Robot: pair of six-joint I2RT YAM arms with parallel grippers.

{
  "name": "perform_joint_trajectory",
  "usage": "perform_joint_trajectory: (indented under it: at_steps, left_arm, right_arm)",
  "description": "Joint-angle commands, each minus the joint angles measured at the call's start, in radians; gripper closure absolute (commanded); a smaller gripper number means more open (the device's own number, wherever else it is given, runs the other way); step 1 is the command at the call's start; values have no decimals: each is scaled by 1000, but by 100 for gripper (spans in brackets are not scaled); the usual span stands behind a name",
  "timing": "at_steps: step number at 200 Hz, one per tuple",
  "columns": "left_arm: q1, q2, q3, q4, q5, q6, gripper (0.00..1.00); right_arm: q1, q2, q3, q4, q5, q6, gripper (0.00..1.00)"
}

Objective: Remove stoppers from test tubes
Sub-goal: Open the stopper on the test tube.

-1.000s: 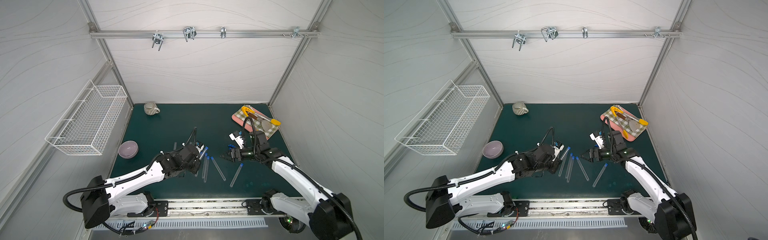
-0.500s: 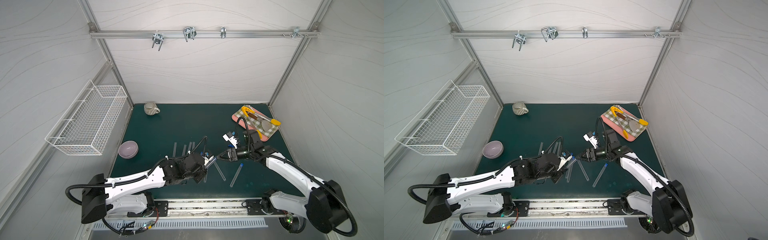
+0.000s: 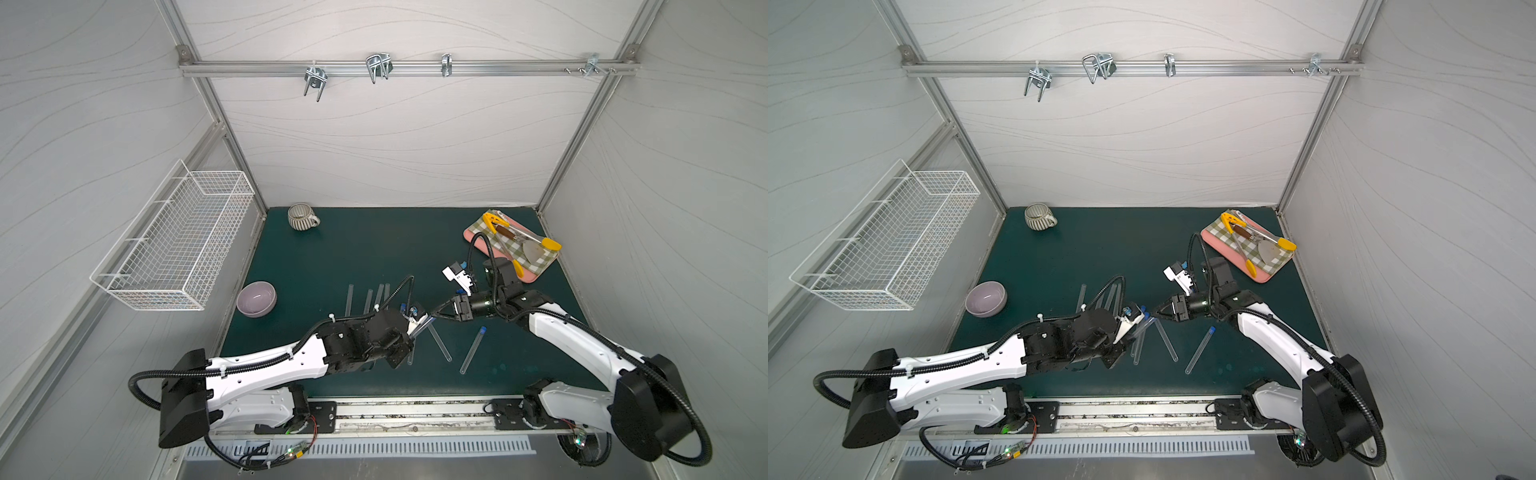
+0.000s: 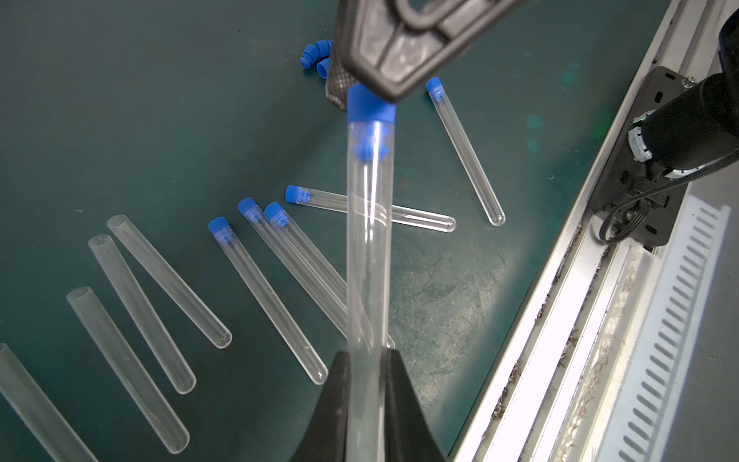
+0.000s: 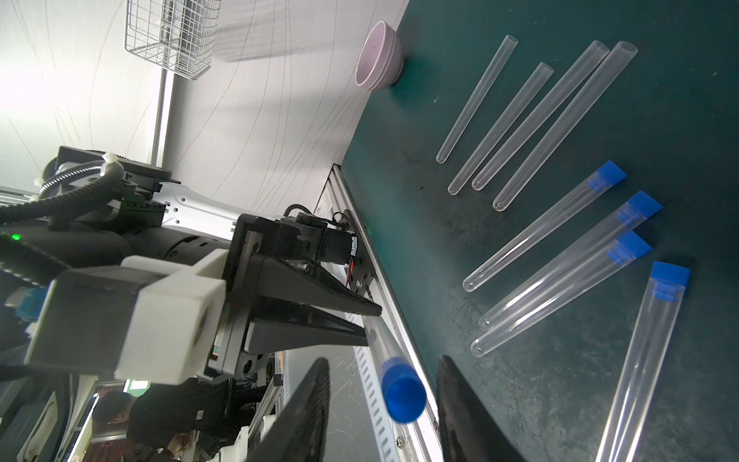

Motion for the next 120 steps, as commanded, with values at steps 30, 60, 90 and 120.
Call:
perform_joint_trajectory:
  at_steps: [30, 60, 90, 120]
  left_arm:
    - [-5, -31, -6, 51, -26, 12, 96]
    - [-5, -35, -6, 54, -27, 10, 96]
    - [-5, -34, -8, 56, -31, 9, 97]
    - [-5, -36, -11, 56, -38, 6, 97]
  right_arm:
    - [14, 25, 16, 15, -23, -15, 68]
    - [18, 28, 20, 14, -25, -19, 72]
    - [18, 28, 22, 7, -23, -26, 77]
    - [19, 30, 27, 1, -19, -29, 83]
